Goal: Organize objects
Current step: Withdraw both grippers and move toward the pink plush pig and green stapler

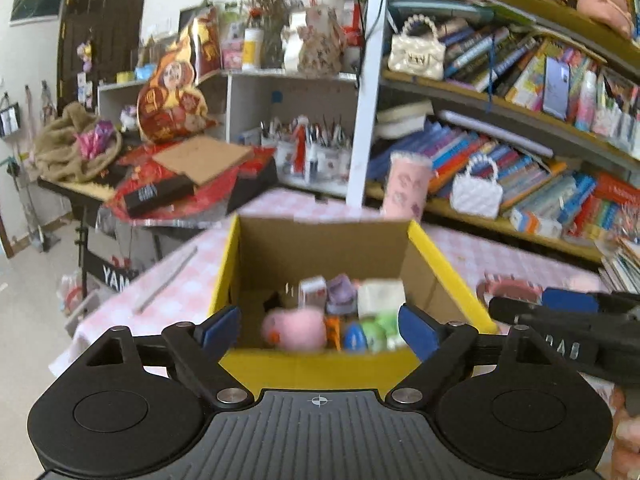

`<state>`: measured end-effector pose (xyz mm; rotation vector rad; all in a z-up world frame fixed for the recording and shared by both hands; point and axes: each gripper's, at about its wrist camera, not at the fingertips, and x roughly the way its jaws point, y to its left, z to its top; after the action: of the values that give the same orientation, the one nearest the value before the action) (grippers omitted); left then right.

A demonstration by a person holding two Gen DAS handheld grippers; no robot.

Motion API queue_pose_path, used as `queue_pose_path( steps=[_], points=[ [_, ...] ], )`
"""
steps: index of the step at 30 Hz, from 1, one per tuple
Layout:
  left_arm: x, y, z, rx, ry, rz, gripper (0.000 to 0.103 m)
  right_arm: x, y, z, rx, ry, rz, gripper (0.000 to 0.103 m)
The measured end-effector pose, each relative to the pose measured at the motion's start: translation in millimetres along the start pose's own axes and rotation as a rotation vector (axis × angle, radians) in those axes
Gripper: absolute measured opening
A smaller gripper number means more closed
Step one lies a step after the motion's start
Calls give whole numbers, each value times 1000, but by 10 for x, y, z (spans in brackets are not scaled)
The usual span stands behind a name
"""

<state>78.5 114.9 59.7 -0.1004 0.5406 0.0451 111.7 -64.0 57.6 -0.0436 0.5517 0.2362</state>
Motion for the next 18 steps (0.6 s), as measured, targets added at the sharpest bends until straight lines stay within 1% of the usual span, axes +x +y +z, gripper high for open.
queue_pose_path(
  steps=[3,7,9,13,15,18],
  points=[
    [-85,15,-142,-2,33,2,88,-121,90,-207,4,37,-23,57],
    [-181,7,-344,6,74,14,91,-241,197,-453,16,77,-73,57],
    [-214,5,-429,20,95,12,91,-309,222,-583,27,97,-95,57],
    [-313,-13,-589,55,112,26,91,-426,229,-807,45,135,-124,58],
    [-356,-38,-675,64,130,21,91,-493,214,-892,60,151,-135,58],
    [-411,-105,-776,80,156,-5,91,-604,196,-1004,70,160,-160,59]
  ],
)
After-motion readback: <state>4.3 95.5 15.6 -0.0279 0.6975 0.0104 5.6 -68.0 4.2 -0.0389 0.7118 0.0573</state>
